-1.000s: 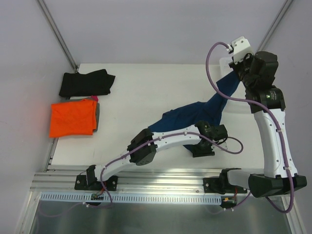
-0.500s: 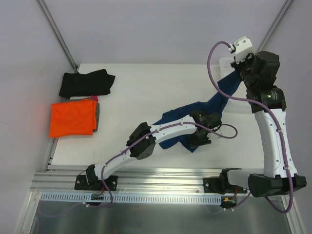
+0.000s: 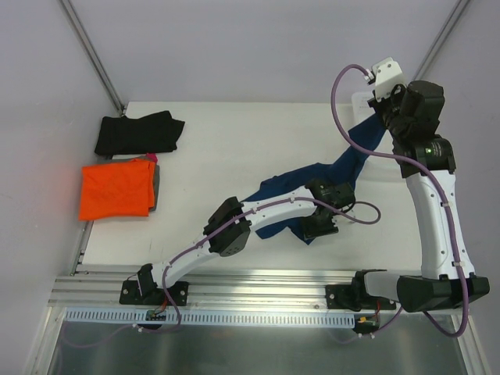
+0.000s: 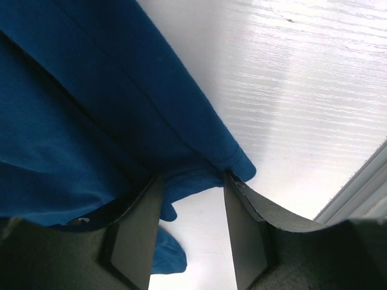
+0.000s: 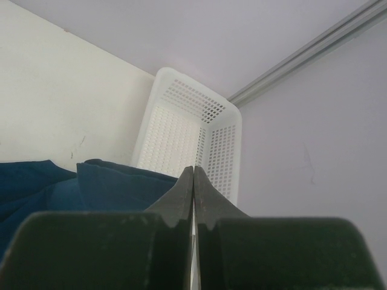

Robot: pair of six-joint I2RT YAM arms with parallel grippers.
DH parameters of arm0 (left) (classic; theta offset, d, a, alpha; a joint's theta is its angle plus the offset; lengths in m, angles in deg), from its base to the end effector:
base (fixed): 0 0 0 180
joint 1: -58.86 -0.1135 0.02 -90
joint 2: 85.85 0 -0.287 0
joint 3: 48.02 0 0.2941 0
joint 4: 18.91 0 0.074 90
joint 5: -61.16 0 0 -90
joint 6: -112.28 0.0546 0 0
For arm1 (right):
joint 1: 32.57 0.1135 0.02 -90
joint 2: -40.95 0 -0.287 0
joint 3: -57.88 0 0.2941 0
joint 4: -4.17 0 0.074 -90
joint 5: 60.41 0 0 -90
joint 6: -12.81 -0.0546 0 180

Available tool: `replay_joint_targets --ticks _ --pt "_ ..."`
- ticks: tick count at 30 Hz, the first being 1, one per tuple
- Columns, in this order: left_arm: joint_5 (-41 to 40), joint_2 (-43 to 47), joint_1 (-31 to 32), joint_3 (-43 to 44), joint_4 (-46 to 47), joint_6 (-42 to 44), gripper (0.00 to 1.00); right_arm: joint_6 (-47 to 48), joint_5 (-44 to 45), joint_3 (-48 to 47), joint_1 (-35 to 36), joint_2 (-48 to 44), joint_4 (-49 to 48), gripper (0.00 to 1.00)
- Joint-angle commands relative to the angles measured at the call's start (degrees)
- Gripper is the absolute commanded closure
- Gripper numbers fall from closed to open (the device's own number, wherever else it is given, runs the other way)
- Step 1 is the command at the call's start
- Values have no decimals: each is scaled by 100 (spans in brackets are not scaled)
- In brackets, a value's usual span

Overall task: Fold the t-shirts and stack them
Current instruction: Flatten the tshirt out

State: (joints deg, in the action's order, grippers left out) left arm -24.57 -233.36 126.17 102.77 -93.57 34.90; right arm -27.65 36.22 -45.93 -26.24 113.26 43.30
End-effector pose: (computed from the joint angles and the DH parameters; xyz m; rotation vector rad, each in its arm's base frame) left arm 0.2264 -0.5521 0.1628 1.8573 2.1889 -0.3112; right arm 0.3095 0.0280 0.5236 -0.7394 1.5833 -0.6562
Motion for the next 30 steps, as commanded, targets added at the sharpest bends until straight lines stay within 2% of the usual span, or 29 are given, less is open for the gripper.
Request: replay_joint_targets --ticks 1,18,23,24,25,27,30 --pt "82 204 107 213 -188 -49 55 -137 -57 -219 -44 -68 -213 99" --pt "346 169 230 -50 -171 -128 57 -137 -74 -166 -44 -103 -204 99" --pt "399 116 274 -33 -118 -120 71 -146 -74 -114 -53 -95 -213 99" --pt "408 116 274 -42 -118 -120 77 -138 -83 -105 -44 -95 -213 99" --pt "390 116 274 -42 -127 -120 89 -146 -83 -122 -44 -103 -222 99" --pt "312 143 274 -68 -127 -111 100 -155 -92 -131 -44 -95 -230 99" --pt "189 160 248 -103 -135 -102 100 -164 -101 -149 -44 -103 -222 99"
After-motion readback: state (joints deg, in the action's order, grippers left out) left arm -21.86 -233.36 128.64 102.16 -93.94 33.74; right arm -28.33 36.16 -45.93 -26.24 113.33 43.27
